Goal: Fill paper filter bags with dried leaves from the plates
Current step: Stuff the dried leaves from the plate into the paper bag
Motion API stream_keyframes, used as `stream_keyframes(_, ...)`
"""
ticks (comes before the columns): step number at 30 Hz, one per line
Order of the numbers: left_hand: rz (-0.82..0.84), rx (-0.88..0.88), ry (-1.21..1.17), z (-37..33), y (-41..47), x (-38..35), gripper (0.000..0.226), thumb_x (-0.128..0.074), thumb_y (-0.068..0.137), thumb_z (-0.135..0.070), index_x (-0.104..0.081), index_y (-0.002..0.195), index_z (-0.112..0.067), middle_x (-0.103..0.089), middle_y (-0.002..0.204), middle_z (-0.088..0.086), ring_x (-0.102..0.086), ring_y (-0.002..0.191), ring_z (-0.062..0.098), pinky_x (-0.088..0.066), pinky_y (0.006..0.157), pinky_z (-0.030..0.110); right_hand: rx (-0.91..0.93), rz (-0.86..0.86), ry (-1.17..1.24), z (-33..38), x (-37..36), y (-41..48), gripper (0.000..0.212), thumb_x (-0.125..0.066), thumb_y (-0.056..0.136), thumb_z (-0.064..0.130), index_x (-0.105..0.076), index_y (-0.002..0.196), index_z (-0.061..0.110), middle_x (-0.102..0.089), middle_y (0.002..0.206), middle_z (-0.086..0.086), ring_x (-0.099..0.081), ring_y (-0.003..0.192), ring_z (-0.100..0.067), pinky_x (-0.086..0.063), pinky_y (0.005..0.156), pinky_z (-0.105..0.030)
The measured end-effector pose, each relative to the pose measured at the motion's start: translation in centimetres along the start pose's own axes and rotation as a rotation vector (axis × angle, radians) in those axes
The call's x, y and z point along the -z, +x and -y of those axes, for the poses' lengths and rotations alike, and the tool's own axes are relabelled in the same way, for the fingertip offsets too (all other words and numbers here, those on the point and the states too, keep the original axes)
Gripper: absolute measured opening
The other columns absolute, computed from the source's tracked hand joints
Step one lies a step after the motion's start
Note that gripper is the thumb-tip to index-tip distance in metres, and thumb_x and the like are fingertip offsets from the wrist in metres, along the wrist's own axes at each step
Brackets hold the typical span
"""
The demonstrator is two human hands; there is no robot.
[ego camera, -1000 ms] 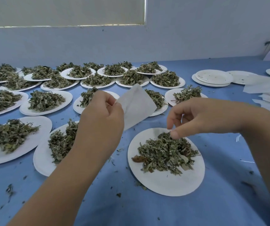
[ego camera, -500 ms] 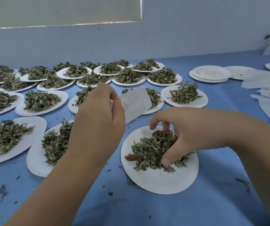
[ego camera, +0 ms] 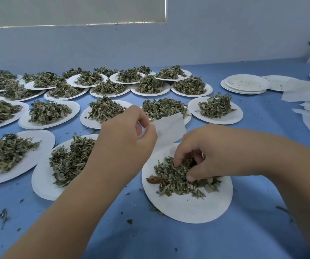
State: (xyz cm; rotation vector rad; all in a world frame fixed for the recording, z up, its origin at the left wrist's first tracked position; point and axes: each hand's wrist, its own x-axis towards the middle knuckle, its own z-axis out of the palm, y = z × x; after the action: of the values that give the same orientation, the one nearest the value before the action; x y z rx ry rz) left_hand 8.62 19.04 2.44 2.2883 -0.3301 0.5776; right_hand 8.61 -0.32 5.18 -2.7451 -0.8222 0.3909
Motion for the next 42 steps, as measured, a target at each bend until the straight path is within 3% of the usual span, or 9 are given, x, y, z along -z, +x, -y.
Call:
stream_keyframes(4, 0.083, 0.106, -0.054, 0.0, 0.1, 0.2, 0.018, -0.064, 0.085, -0.031, -0.054, 0.071, -0.025, -0.049, 0.054, -0.008, -0.045, 0.046, 0.002, -0.036, 0.048, 0.009, 0.001, -0.022, 0.004, -0.1, -0.2, 0.1, 0.019, -0.072, 0.077, 0.047, -0.065, 0.095, 0.044, -0.047, 0.083, 0.044, -0.051, 0.072, 0.013, -0.037, 0.055, -0.013)
stream_keyframes(7, 0.169, 0.143, -0.052, 0.0, 0.1, 0.4, 0.018, -0.067, 0.083, -0.034, -0.057, 0.071, -0.025, -0.053, 0.057, -0.008, -0.046, 0.048, -0.001, -0.036, 0.048, 0.007, 0.016, -0.040, 0.041, 0.1, -0.1, 0.0, 0.014, -0.071, 0.079, 0.044, -0.064, 0.091, 0.041, -0.047, 0.083, 0.044, -0.052, 0.072, 0.012, -0.042, 0.055, -0.013)
stream_keyframes(13, 0.341, 0.144, 0.076, 0.0, 0.1, 0.6, 0.021, -0.062, 0.087, -0.033, -0.058, 0.067, -0.029, -0.053, 0.064, -0.008, -0.046, 0.047, -0.004, -0.035, 0.046, 0.008, 0.057, -0.079, 0.087, 0.3, 0.3, -0.5, 0.011, -0.068, 0.079, 0.037, -0.061, 0.087, 0.038, -0.056, 0.084, 0.025, -0.055, 0.069, -0.001, -0.047, 0.058, -0.020)
stream_keyframes(19, 0.040, 0.026, 0.131, -0.3, 0.0, 0.4, 0.028, -0.054, 0.092, -0.025, -0.050, 0.065, -0.024, -0.046, 0.053, -0.009, -0.044, 0.053, 0.007, -0.035, 0.048, 0.017, 0.132, -0.165, 0.135, 0.7, 0.5, -0.9, 0.016, -0.066, 0.080, 0.031, -0.055, 0.088, 0.039, -0.052, 0.084, 0.029, -0.052, 0.068, -0.001, -0.043, 0.060, -0.015)
stream_keyframes(22, -0.066, -0.083, 0.256, -0.6, -0.1, 0.7, 0.021, -0.054, 0.092, -0.021, -0.053, 0.071, -0.018, -0.041, 0.058, -0.007, -0.040, 0.055, 0.008, -0.028, 0.048, 0.020, 0.156, -0.196, 0.183, 1.1, 0.5, -1.1, 0.032, -0.064, 0.080, 0.032, -0.047, 0.102, 0.048, -0.050, 0.090, 0.023, -0.051, 0.069, -0.004, -0.046, 0.061, -0.023)
stream_keyframes(24, -0.053, -0.104, 0.263, -0.8, -0.1, 0.6, 0.019, -0.054, 0.091, -0.020, -0.053, 0.072, -0.016, -0.040, 0.059, -0.007, -0.040, 0.055, 0.009, -0.026, 0.047, 0.024, 0.153, -0.223, 0.179, 1.3, 0.5, -1.1, 0.043, -0.063, 0.080, 0.032, -0.039, 0.110, 0.053, -0.049, 0.092, 0.018, -0.051, 0.068, -0.007, -0.049, 0.061, -0.029)
stream_keyframes(30, -0.024, -0.099, 0.119, -1.2, -0.4, -0.2, 0.021, -0.057, 0.090, -0.020, -0.053, 0.070, -0.020, -0.039, 0.054, -0.009, -0.042, 0.057, 0.010, -0.034, 0.054, 0.021, 0.045, -0.232, -0.036, 1.4, -0.5, -0.4, 0.049, -0.057, 0.084, 0.037, -0.028, 0.120, 0.054, -0.045, 0.087, 0.021, -0.046, 0.078, 0.011, -0.035, 0.056, -0.019)
stream_keyframes(37, -0.107, -0.100, 0.246, -0.9, 0.0, 0.4, 0.011, -0.047, 0.088, -0.016, -0.058, 0.088, -0.016, -0.042, 0.061, -0.009, -0.042, 0.057, 0.011, -0.028, 0.049, 0.018, 0.062, -0.176, -0.032, 1.3, -0.6, -0.6, 0.031, -0.058, 0.082, 0.037, -0.040, 0.102, 0.053, -0.045, 0.094, 0.023, -0.044, 0.085, 0.011, -0.037, 0.060, -0.017)
stream_keyframes(42, 0.064, -0.080, -0.093, -0.7, -0.1, 0.4, 0.011, -0.056, 0.086, -0.016, -0.059, 0.086, -0.026, -0.045, 0.054, 0.005, -0.041, 0.046, 0.009, -0.034, 0.049, 0.010, 0.054, -0.181, 0.092, 0.7, 0.2, -0.9, 0.025, -0.062, 0.077, 0.034, -0.055, 0.099, 0.045, -0.050, 0.089, 0.029, -0.051, 0.071, 0.003, -0.042, 0.060, -0.014)
